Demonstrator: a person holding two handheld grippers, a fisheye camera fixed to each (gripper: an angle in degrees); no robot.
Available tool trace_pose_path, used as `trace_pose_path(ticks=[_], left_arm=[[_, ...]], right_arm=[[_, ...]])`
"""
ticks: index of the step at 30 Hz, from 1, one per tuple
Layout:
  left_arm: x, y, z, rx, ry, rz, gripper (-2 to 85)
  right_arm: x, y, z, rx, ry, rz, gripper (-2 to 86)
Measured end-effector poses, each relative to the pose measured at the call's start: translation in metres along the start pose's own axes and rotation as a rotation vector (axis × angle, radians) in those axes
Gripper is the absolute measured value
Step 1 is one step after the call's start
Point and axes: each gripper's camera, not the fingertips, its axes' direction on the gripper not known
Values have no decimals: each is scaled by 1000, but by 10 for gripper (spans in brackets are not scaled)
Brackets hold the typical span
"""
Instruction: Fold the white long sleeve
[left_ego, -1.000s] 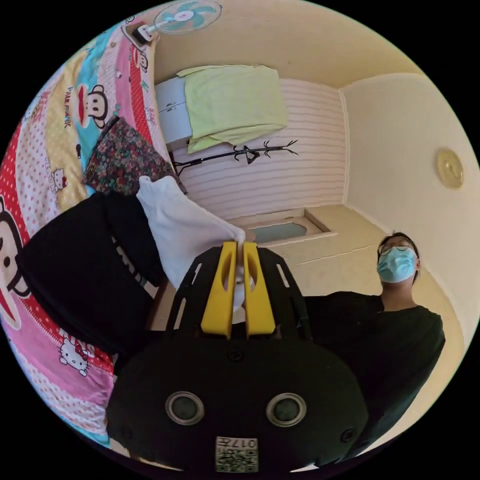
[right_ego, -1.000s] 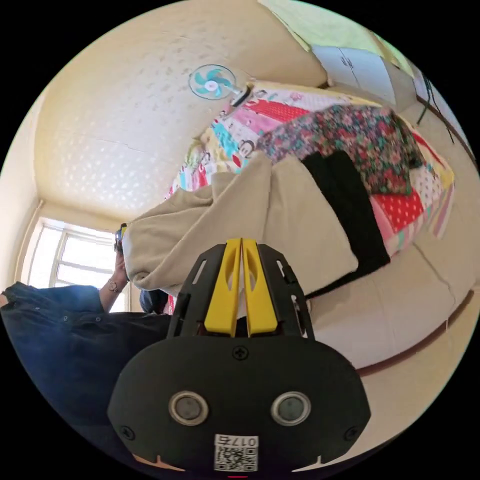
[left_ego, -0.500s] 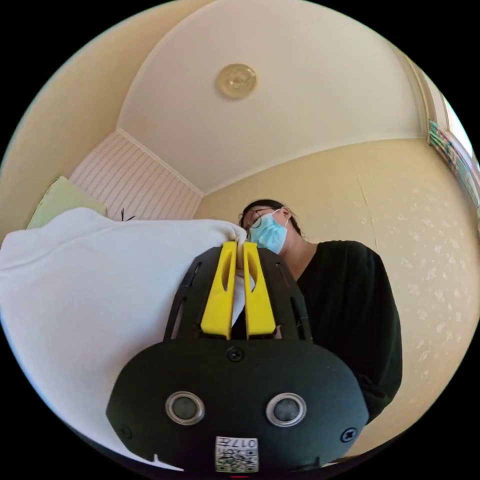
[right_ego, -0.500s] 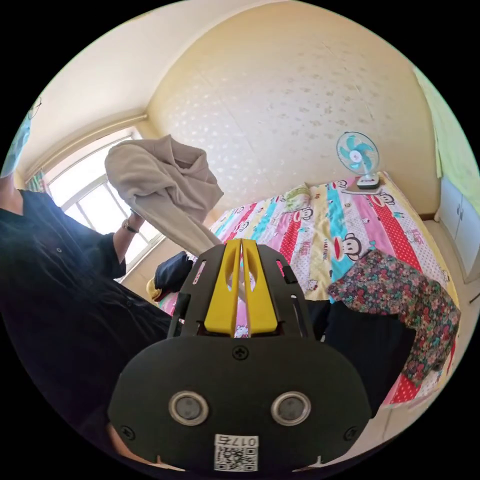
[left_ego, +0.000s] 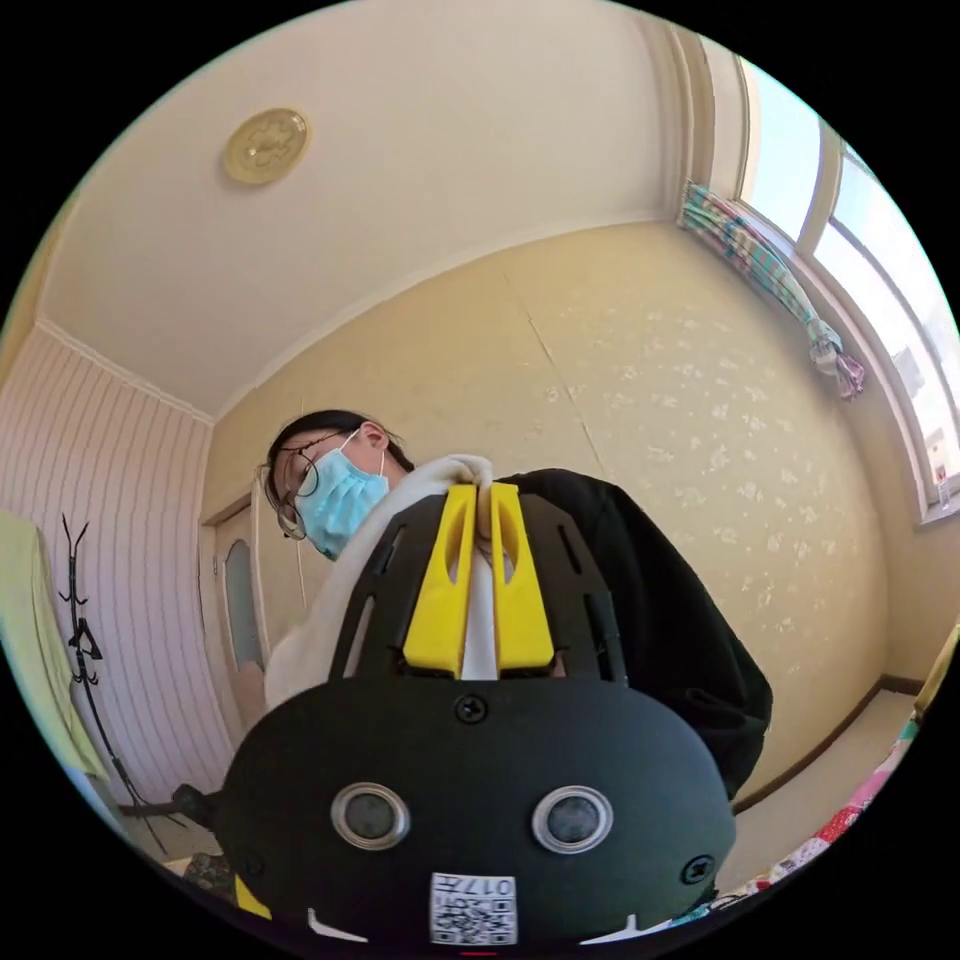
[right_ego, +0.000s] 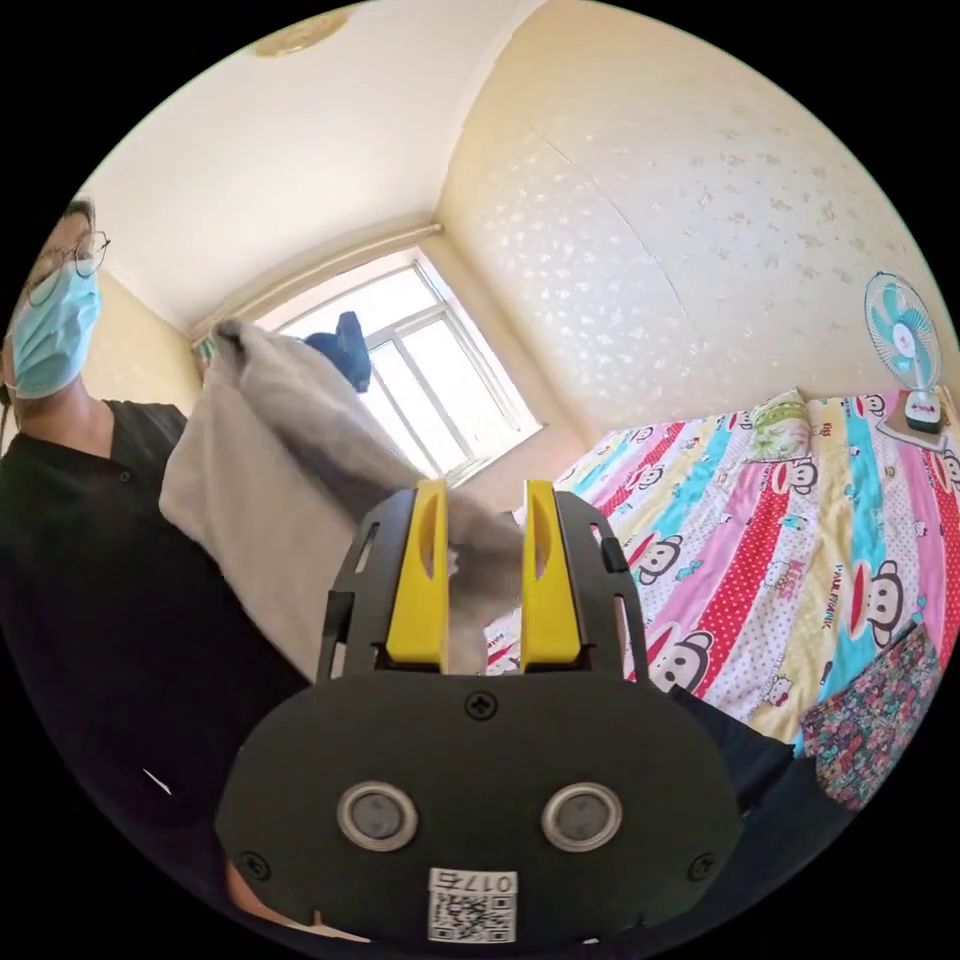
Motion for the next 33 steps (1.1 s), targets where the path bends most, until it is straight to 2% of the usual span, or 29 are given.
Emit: trace_pose_path(ticks=[5,7,11,14,18,23,25,27,30,33], left_arm=[[-20,-7,-20,98,15,5,9],[-28,-13,-25,111,18,6,9],[-52,-30,-32,116,34,-8,9],[-69,-42,-36,114,34,-13,8],[-89,-53,-43,143,59,0,8],[-120,-72,-54,159,83,21,9],[-126,-83,-57,155,71,29,9],[-128,-98,-60,136,33,27,9],[-111,-133,-68,90,-117,42,9],[-74,-162,-89,87,-411,12,8]], right_arm=[[-41,28,-3,-113,-186,-146,176],[-49,45,-16,-56,-258,-126,180],[-61,99,-62,185,-359,-69,172],[-86,132,-81,209,-300,-91,171],[-111,153,-64,33,7,-31,174],[-104,154,-21,-83,18,22,159],[-98,151,-11,-53,-29,58,131],[-95,148,-9,58,-41,115,64],[-114,137,-12,131,81,68,38],[-145,107,-20,143,293,-17,32]])
